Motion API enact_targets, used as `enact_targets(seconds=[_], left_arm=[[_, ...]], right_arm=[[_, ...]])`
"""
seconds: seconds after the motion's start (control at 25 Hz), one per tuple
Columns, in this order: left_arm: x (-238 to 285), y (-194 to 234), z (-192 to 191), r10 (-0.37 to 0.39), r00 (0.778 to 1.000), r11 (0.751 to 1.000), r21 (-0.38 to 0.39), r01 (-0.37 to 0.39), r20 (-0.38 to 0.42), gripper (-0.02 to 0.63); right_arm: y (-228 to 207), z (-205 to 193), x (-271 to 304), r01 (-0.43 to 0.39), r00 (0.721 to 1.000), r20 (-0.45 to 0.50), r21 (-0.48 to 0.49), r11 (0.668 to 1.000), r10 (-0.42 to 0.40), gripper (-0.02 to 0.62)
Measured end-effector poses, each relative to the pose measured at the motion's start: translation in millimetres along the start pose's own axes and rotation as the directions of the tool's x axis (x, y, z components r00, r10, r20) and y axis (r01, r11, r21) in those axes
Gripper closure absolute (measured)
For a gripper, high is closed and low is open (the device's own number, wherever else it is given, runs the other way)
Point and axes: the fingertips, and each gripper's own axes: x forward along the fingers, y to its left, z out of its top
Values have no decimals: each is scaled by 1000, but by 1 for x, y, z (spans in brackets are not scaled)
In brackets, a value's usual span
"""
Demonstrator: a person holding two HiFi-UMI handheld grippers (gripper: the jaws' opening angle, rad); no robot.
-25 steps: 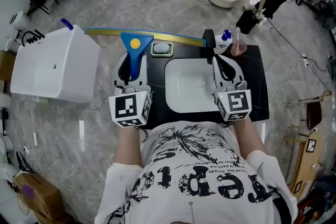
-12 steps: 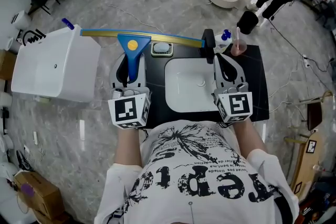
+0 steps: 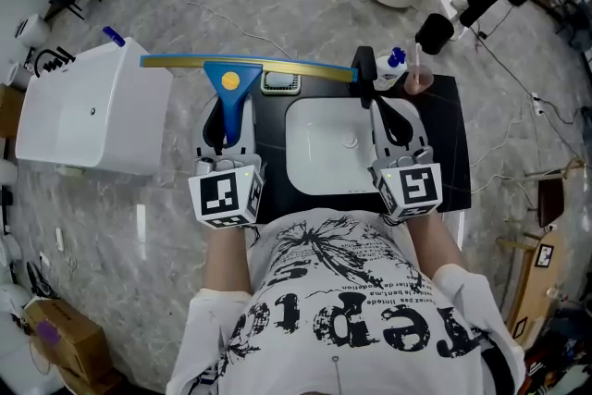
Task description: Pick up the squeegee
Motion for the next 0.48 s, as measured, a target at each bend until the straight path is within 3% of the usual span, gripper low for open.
enact_targets(seconds=[0.48], left_arm=[[4, -2, -17, 2, 1000, 1000, -20, -3, -27, 459]], right_arm=[[1, -8, 1, 5, 1000, 3, -60, 998, -4, 583]])
